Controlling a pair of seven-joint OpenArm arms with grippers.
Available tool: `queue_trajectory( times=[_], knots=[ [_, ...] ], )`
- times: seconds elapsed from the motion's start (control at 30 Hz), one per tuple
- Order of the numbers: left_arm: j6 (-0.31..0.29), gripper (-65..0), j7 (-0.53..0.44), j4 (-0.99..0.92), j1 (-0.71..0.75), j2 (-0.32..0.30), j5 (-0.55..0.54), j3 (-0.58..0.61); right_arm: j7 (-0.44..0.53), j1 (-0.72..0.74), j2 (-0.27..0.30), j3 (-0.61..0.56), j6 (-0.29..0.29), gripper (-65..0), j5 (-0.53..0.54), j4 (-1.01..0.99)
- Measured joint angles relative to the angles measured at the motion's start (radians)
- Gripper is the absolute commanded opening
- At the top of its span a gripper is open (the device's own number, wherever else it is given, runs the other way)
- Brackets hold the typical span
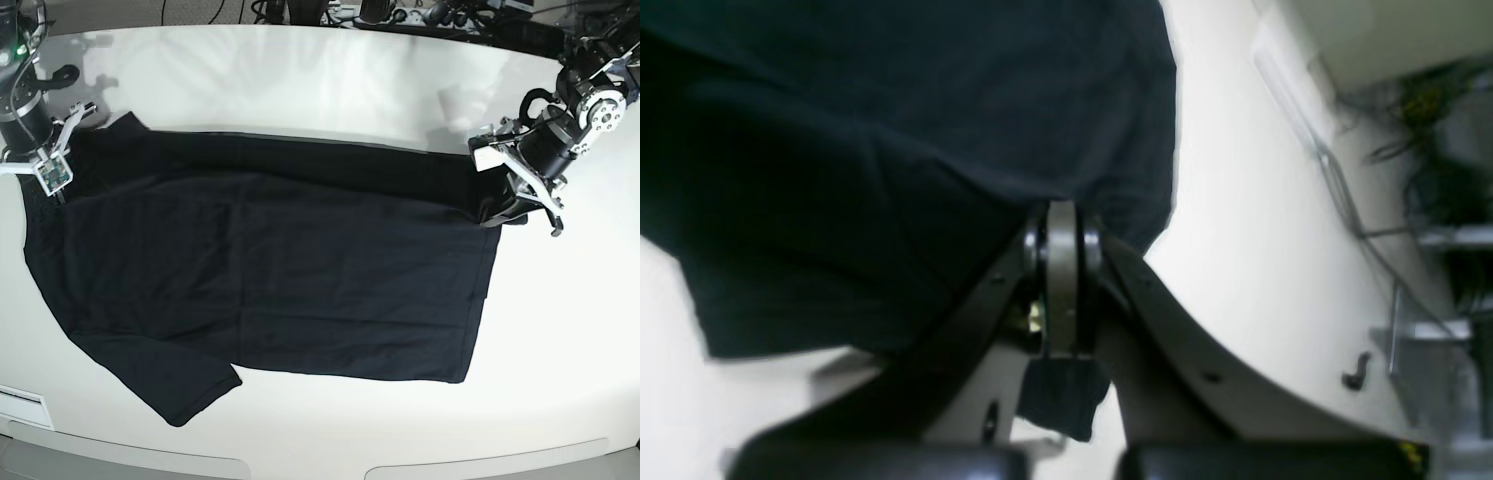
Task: Fold the T-shirt properly
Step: 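Lift the shoulder corners and pull the shirt toward the robot, then release and regrasp the shirt edge with both grippers, smoothing it flat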
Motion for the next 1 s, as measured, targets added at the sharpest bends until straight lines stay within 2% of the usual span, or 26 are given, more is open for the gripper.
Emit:
queue_trajectory(
  times=[0.23,0.3,0.4,0.5,0.57,0.73,0.8,0.83,0.9,0.93,1.0],
  knots=[
    [-0.002,-65.0,-0.051,-0.086,-0.055,0.061,-0.050,0.000,0.006,0.097,-0.002,-0.001,0.025,-65.0,0.039,-0.073],
    [-0.004,-65.0,-0.053,-0.105,-0.069,0.077,-0.054,0.000,0.006,0.108,0.000,-0.001,0.023,-65.0,0.085,-0.090],
    [-0.003,-65.0,-0.076,-0.130,-0.083,0.096,-0.095,0.000,0.007,0.117,-0.003,-0.001,0.048,-65.0,0.109,-0.108],
    [-0.008,-65.0,-0.082,-0.151,-0.085,0.123,-0.095,0.000,0.018,0.142,-0.002,-0.002,0.047,-65.0,0.106,-0.122],
    [-0.039,-65.0,-0.084,-0.162,-0.088,0.145,-0.100,0.000,0.018,0.159,-0.002,-0.002,0.041,-65.0,0.115,-0.136],
    [-0.033,-65.0,-0.082,-0.166,-0.091,0.184,-0.133,0.000,0.022,0.163,-0.003,-0.002,0.040,-65.0,0.131,-0.140],
    [-0.033,-65.0,-0.083,-0.169,-0.096,0.199,-0.156,0.000,0.054,0.163,-0.003,-0.002,0.026,-65.0,0.133,-0.143],
    [-0.035,-56.9,-0.082,-0.170,-0.101,0.207,-0.162,0.000,0.067,0.163,-0.003,-0.002,0.002,-56.7,0.137,-0.147],
    [-0.014,-38.3,-0.066,-0.171,-0.116,0.219,-0.185,0.000,0.074,0.166,-0.003,-0.002,-0.105,-39.0,0.136,-0.151],
    [0.001,-32.2,-0.045,-0.171,-0.124,0.224,-0.194,0.000,0.070,0.171,-0.003,-0.002,-0.143,-33.0,0.127,-0.151],
    [0.073,-30.5,-0.019,-0.171,-0.140,0.225,-0.251,0.000,0.071,0.177,-0.002,0.000,-0.157,-30.5,0.128,-0.151]
  ],
)
